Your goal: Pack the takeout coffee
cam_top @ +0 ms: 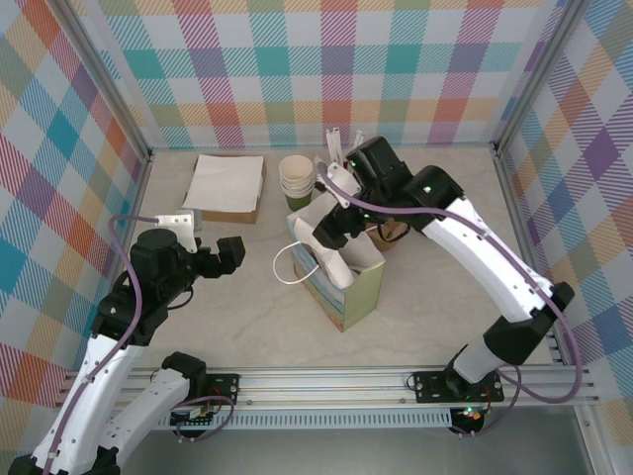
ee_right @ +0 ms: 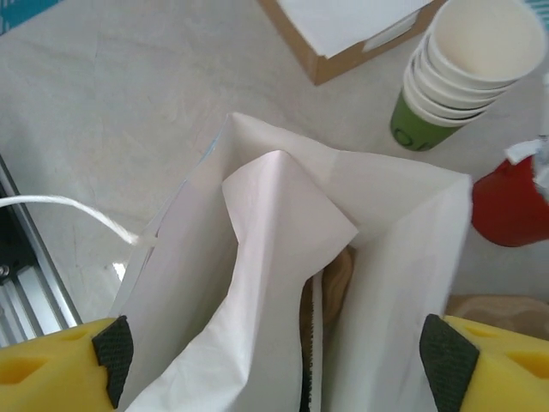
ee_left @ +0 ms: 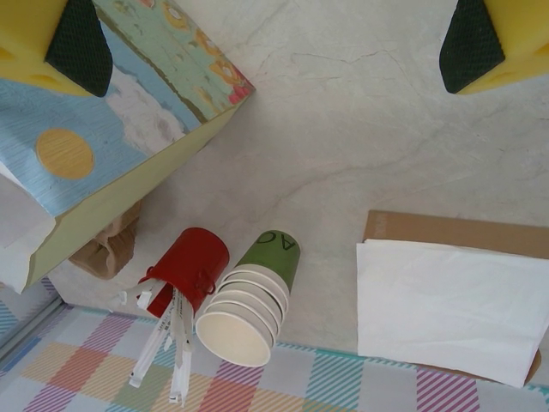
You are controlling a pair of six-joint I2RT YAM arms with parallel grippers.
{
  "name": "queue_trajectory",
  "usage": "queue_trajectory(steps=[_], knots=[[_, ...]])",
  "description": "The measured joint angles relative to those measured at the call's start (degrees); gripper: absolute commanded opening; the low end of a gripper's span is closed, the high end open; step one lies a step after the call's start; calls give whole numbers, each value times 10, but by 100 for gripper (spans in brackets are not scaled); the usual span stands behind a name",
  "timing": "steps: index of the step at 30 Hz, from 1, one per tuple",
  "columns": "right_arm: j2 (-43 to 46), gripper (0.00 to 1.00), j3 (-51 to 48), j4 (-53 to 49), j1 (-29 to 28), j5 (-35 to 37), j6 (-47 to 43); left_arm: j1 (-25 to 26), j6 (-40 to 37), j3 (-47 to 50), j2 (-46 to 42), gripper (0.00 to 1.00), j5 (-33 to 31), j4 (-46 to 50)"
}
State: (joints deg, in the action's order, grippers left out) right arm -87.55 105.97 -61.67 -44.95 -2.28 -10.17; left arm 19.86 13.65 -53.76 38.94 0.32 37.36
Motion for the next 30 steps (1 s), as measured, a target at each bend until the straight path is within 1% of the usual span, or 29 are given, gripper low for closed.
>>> queue_trajectory(steps=[1, 6, 15, 20, 25, 30], knots=[[16, 100, -12, 9, 2, 5, 5, 0, 1, 0, 0, 100, 0, 0], [79, 100, -69, 47, 20, 15, 17, 0, 3, 0, 0, 100, 0, 0], [154, 100, -163, 102, 102, 37, 68, 0, 13, 0, 0, 100, -13, 0], [209, 100, -237, 141, 156, 65, 104, 0, 20, 0, 2, 100, -38, 0], [266, 100, -321, 183, 209, 110, 143, 0, 26, 3, 12, 100, -74, 1], [301, 100, -393, 213, 239, 153, 165, 0, 32, 9, 19, 100, -103, 3]])
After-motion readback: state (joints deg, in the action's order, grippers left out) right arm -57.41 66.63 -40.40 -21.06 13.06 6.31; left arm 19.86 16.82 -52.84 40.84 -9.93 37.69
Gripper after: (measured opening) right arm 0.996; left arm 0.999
